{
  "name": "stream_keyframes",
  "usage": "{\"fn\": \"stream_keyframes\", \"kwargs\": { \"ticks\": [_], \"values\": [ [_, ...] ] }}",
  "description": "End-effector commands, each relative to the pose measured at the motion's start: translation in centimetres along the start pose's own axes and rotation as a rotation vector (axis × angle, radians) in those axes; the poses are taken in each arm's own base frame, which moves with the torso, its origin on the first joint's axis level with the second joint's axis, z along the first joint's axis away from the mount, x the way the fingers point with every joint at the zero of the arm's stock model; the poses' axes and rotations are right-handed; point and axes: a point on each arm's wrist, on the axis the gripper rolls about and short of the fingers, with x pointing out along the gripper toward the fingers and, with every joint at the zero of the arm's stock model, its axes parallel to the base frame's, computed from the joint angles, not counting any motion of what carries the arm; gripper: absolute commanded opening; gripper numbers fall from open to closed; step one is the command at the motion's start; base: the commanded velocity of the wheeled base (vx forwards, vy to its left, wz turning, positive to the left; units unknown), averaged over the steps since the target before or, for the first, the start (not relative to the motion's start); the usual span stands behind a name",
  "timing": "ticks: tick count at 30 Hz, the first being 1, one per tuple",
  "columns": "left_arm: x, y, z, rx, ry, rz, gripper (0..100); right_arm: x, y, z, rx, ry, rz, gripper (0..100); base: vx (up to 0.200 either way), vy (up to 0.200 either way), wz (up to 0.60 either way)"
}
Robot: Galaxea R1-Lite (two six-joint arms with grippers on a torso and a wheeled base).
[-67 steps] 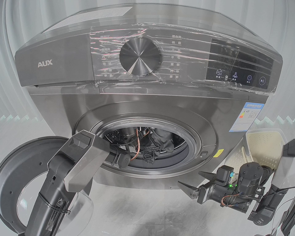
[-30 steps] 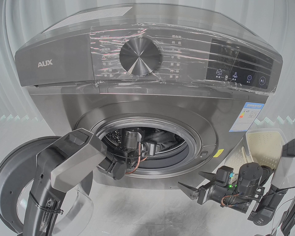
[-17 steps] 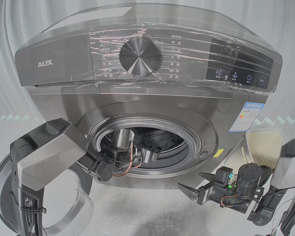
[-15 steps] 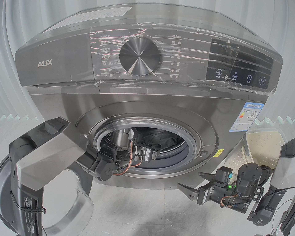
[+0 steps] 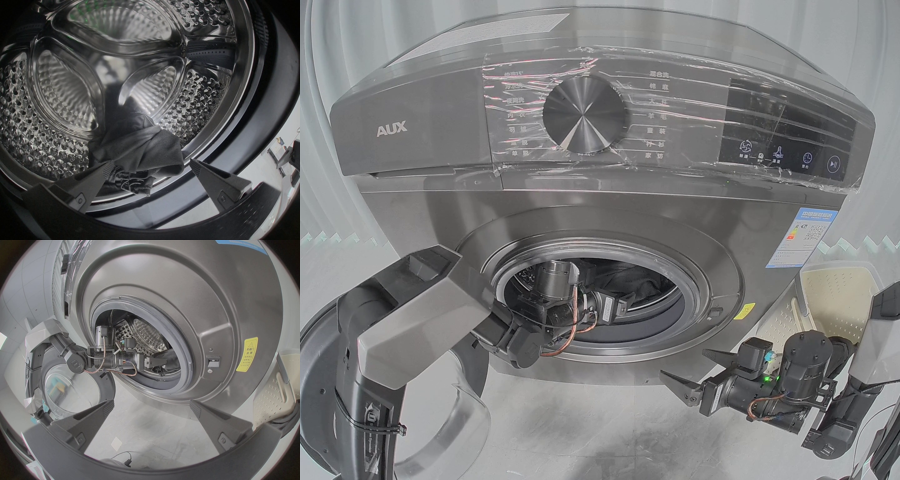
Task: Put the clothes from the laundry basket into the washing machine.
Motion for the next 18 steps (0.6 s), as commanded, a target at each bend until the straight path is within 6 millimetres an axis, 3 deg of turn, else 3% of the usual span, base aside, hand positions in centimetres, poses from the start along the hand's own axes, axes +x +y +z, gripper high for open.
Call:
{"fn": "stream_keyframes", "kwargs": {
  "ticks": [1,7,12,18],
  "values": [
    [0.8,-0.4,-1.2,0.002,0.026,-0.011,100,0.0,0.0,0.0,0.0,0.001,0.0,100,0.0,0.0,0.0],
    [2.7,-1.0,-3.7,0.008,0.035,-0.02,100,0.0,0.1,-0.1,-0.001,0.005,0.003,100,0.0,0.0,0.0],
    [5.1,-0.3,-4.6,0.003,0.0,0.002,100,0.1,0.1,-0.3,0.0,0.013,0.004,100,0.0,0.0,0.0],
    [6.6,1.0,-4.6,0.0,-0.036,0.065,100,0.1,0.0,-0.3,0.001,0.012,0.0,100,0.0,0.0,0.0]
  ]
}}
